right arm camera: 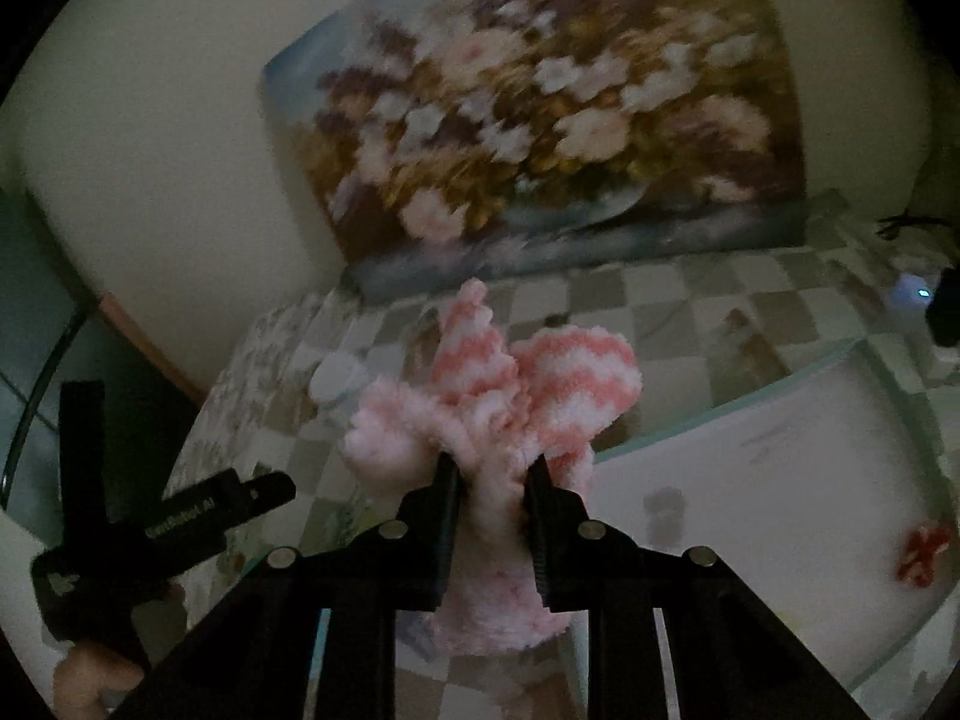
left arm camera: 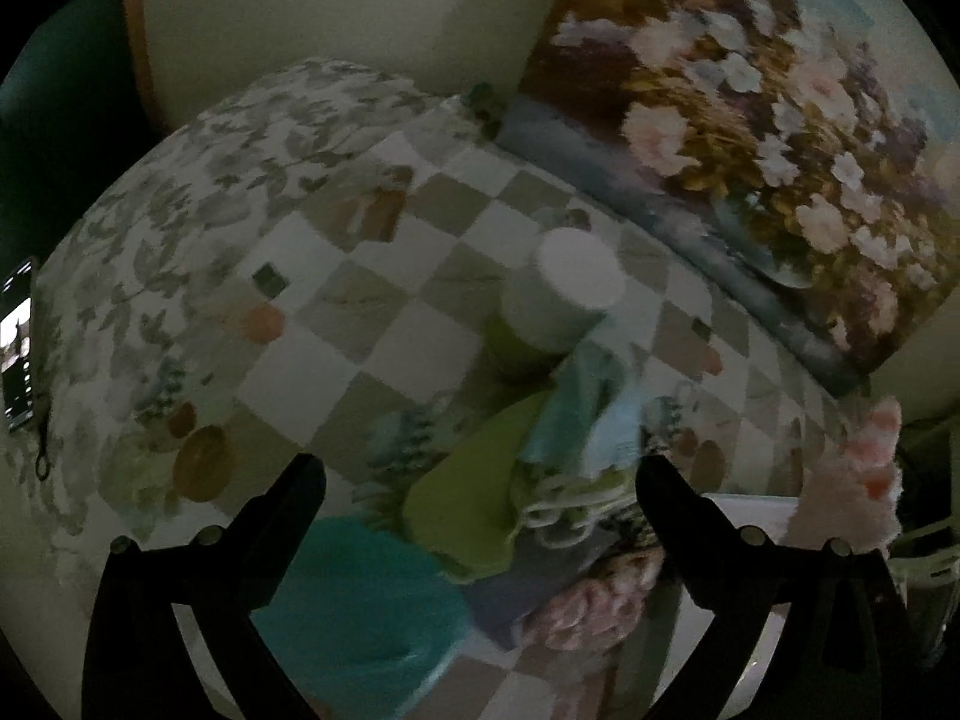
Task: Organize soft objects
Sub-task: 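Carry the pink cloth over the tray with the right tool while left tool grasps blue mask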
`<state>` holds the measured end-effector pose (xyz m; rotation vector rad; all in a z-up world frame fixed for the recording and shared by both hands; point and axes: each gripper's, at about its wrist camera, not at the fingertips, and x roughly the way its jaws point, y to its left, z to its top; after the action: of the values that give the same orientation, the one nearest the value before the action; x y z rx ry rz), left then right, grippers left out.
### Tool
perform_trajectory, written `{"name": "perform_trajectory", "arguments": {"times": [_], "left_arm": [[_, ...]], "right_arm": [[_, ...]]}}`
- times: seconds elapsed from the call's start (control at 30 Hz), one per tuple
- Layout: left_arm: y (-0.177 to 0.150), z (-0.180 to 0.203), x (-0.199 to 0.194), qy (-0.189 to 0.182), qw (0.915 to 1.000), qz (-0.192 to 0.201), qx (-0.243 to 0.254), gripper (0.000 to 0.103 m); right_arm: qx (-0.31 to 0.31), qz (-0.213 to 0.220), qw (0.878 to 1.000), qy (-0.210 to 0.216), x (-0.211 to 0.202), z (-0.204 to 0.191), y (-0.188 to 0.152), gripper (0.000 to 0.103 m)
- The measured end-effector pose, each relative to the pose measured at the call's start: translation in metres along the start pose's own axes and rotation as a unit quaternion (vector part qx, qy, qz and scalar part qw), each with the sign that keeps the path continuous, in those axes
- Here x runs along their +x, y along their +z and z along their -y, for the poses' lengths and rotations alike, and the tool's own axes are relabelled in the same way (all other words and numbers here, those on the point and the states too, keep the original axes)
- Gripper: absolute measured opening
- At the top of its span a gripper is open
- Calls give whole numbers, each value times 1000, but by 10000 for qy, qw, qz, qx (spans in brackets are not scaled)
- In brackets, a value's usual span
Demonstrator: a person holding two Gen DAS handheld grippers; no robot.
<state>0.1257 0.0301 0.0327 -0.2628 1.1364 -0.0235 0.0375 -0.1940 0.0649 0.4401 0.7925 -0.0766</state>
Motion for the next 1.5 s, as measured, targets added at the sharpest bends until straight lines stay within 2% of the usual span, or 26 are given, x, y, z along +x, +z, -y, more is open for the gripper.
{"name": "perform_trajectory", "arguments": {"times": [0.07,0.13,0.2,0.37,0.43,0.5,0.57,0.63,0.7,0.77,1.1,1.5], "left_arm": [[2,10,6,-37,10000,23,70,102],[3,17,13,-53,9999,10,110,97],[6,21,22,-65,9999,-35,107,81],[13,25,39,-257,9997,-8,-6,67],[15,28,46,-281,9996,3,11,64],[16,30,52,-327,9995,12,3,53],[16,31,56,-375,9993,-4,-13,48],[15,32,59,-412,9991,19,10,35],[14,33,61,-450,9990,-9,41,19],[14,31,62,-526,9986,-75,22,12],[19,37,36,-721,9973,88,100,9],[27,49,-37,-1082,9914,707,193,9]], "right_arm": [[214,95,9997,-83,-6,15,6,22],[416,181,9989,-151,-13,32,11,22],[597,250,9976,-239,-18,46,15,22],[1059,383,9931,-314,-28,80,22,22],[1153,382,9920,-344,-28,87,23,22],[1189,363,9916,-353,-27,91,24,22],[1183,354,9917,-352,-26,92,23,22],[1171,342,9919,-350,-25,92,23,22],[1167,328,9920,-351,-24,92,23,22],[1148,306,9923,-348,-23,92,23,22],[1160,313,9921,-360,-24,92,23,22],[1325,577,9886,-411,-48,100,29,22]]}}
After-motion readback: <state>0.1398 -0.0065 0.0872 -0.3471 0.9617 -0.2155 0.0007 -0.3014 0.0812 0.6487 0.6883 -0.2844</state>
